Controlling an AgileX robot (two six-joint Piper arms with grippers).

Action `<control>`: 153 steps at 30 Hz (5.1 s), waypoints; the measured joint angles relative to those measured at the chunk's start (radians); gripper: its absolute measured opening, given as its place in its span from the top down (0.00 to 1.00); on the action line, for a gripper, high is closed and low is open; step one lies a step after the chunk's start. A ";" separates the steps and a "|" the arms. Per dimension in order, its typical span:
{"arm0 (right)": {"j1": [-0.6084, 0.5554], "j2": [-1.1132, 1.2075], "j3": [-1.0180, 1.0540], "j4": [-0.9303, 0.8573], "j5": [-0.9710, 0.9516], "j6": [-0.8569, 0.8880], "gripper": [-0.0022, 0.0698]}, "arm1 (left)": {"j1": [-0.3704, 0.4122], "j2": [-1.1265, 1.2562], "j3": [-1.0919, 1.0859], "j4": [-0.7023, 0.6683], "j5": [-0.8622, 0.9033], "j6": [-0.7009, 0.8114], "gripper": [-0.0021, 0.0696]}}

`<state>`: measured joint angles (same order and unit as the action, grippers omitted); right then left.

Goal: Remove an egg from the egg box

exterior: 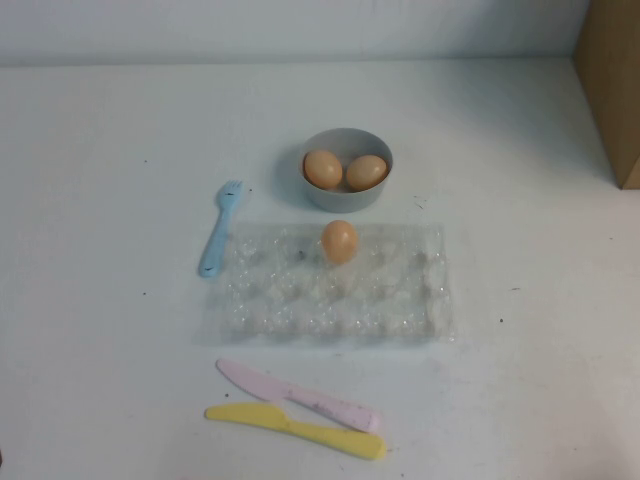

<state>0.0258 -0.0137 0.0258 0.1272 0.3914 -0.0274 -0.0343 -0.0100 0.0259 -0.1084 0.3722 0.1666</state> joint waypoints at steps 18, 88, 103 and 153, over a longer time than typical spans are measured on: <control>0.000 0.000 0.000 0.987 -0.063 -0.047 0.99 | 0.000 0.000 0.000 0.000 0.000 0.000 0.98; 0.373 1.918 -1.854 0.340 0.748 -1.127 0.28 | 0.000 0.000 0.000 0.000 0.000 0.000 0.98; 0.449 2.135 -1.978 0.350 0.699 -1.140 0.28 | 0.000 0.000 0.000 0.000 0.000 0.000 0.98; 0.447 2.291 -2.005 0.400 0.599 -1.148 0.48 | 0.000 0.000 0.000 0.000 0.000 0.000 0.98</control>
<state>0.4727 2.2771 -1.9794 0.5267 0.9905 -1.1754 -0.0343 -0.0100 0.0259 -0.1084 0.3722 0.1666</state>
